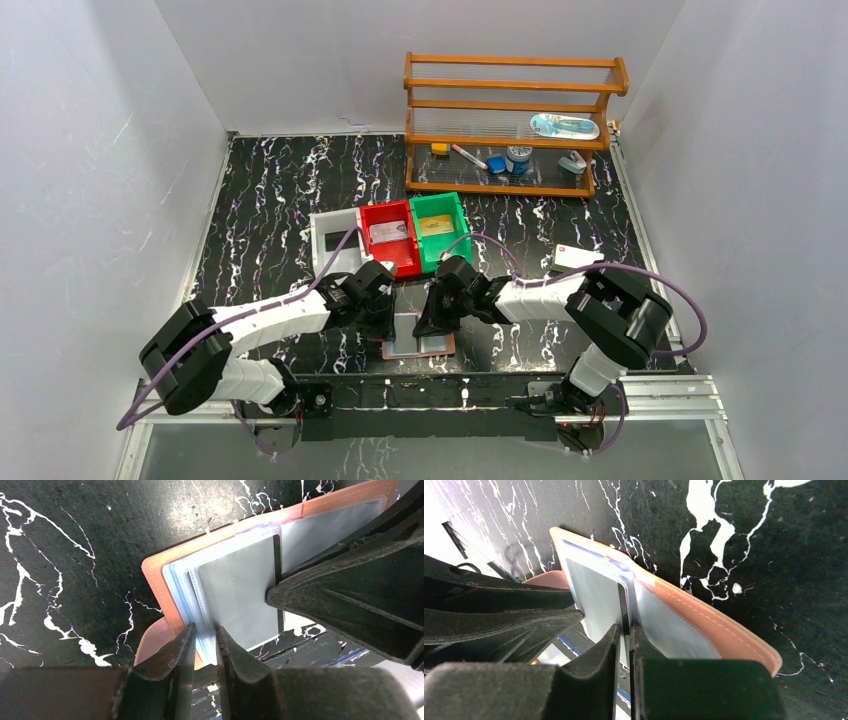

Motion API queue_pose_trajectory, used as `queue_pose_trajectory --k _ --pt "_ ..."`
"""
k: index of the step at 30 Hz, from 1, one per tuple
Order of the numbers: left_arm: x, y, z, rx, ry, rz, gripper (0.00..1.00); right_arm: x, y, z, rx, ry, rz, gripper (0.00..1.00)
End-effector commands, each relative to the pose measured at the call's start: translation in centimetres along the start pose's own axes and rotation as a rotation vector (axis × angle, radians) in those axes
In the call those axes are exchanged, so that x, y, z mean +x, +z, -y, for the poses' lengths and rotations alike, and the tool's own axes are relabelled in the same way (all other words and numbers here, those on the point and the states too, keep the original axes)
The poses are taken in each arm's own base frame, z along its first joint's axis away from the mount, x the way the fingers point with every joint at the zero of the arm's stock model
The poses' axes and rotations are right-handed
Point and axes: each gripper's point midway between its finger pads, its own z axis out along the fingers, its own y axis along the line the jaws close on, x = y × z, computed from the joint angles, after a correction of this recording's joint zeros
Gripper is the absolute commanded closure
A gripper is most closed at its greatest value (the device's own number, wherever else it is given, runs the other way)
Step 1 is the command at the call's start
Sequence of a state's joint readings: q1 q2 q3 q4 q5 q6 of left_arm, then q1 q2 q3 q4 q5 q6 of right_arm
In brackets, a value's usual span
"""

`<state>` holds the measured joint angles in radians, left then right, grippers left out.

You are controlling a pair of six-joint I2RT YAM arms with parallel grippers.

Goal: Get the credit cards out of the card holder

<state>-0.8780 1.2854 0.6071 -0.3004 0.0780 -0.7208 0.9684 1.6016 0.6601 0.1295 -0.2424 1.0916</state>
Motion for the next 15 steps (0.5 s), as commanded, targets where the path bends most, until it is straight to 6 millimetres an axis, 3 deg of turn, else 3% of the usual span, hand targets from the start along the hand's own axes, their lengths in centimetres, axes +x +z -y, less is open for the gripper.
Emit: queue_pose_trajectory --k 1,3,6,7,10,12,15 --pt "1.6 0.8 -1.1 -0.049 0.001 -0.082 0.85 0.2 0.3 -0.7 -0.034 -0.04 0.009 0.86" --pt "1.9 1.0 -1.9 -0.093 -0.014 -0.092 0.98 0.4 -0.1 -1.4 -0.088 -0.045 0.004 0.86" --pt "3.0 1.7 -3.6 -0.193 -0.042 -0.149 1.0 0.7 -0.8 -2.1 -0.171 -0.035 -0.003 0.89" --pt "3.2 1.7 -3.8 -0.198 -0.045 -0.156 1.0 0.6 -1.3 -2.4 -0.205 -0.027 0.0 0.78" --pt "3.2 1.7 -3.8 -0.197 -0.042 -0.157 1.0 0.4 -1.4 -2.5 -0.219 -0.016 0.009 0.69" --pt "3.1 1.7 -3.7 -0.195 -0.041 -0.155 1.0 0.5 -1.3 -2.4 -0.217 -0.014 0.003 0.69" --pt "3.0 1.7 -3.7 -0.197 -0.036 -0.155 1.0 0.5 -1.2 -2.3 -0.229 -0.003 0.002 0.79"
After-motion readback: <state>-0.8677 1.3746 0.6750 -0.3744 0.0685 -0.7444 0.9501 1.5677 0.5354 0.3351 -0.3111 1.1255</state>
